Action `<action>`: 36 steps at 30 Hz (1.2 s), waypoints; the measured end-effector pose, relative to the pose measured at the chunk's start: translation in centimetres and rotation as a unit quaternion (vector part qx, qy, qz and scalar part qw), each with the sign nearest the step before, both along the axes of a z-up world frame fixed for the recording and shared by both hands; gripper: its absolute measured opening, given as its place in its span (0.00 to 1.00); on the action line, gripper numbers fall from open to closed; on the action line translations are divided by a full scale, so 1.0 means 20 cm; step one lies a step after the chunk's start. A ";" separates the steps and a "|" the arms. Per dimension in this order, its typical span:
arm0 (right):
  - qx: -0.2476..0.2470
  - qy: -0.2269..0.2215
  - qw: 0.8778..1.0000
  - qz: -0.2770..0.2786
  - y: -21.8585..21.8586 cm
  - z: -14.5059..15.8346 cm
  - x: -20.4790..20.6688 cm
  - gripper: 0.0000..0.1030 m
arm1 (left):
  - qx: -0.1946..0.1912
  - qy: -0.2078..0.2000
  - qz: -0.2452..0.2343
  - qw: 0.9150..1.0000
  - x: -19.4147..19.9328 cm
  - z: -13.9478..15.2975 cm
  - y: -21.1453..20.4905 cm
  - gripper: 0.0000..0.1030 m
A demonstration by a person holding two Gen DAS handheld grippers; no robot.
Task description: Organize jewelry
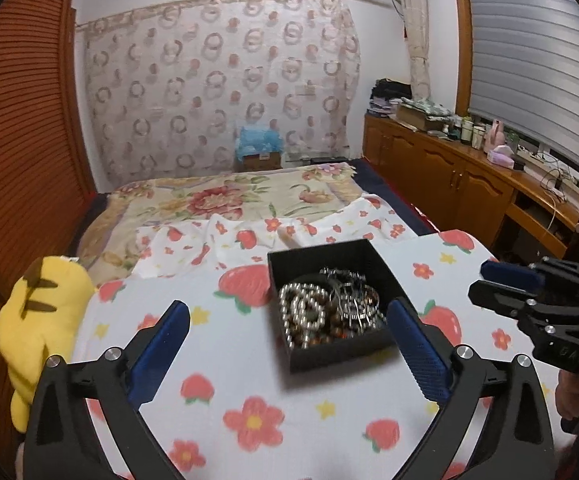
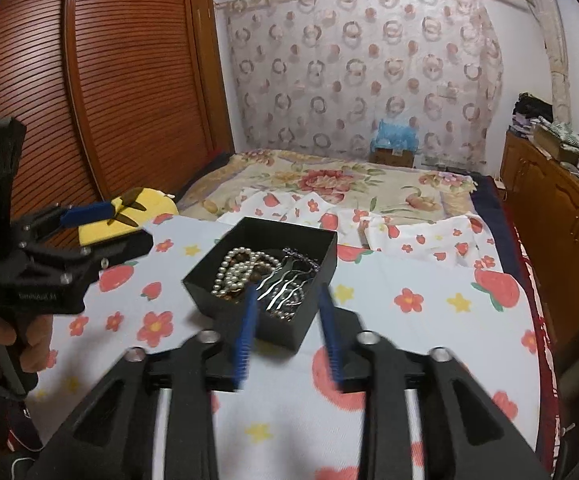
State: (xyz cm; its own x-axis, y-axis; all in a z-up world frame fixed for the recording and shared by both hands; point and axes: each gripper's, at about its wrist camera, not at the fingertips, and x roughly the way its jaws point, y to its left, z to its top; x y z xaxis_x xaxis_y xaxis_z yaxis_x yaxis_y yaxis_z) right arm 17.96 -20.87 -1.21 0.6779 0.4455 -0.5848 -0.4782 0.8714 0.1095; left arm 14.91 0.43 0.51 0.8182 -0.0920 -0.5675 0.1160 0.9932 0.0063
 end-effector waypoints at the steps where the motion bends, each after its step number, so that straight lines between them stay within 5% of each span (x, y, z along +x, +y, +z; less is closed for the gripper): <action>1: 0.001 -0.003 1.000 0.000 0.00 0.01 -0.03 0.40 | 0.002 -0.001 0.003 1.000 -0.04 0.00 0.00 0.93; 3: 0.003 -0.007 1.000 -0.001 0.01 0.03 -0.09 0.41 | 0.008 -0.001 0.008 1.000 -0.10 0.00 0.00 0.93; 8: 0.006 -0.025 1.000 -0.015 0.01 0.06 -0.23 0.69 | 0.009 -0.008 0.014 1.000 -0.24 0.01 0.00 0.93; 16: 0.020 -0.058 0.997 -0.050 -0.01 0.10 -0.43 0.97 | 0.000 -0.025 0.028 0.999 -0.42 0.04 0.02 0.93; 36: 0.018 -0.078 0.991 -0.111 -0.10 0.08 -0.55 0.98 | -0.001 -0.050 0.041 0.998 -0.56 0.07 0.03 0.93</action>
State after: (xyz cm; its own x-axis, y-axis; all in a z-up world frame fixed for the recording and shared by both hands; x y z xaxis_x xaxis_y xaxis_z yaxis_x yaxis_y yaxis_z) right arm 6.95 -22.82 0.33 0.8422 0.2937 -0.4521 -0.2886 0.9539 0.0819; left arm 3.65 1.01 1.85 0.8760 -0.0230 -0.4817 0.0328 0.9994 0.0119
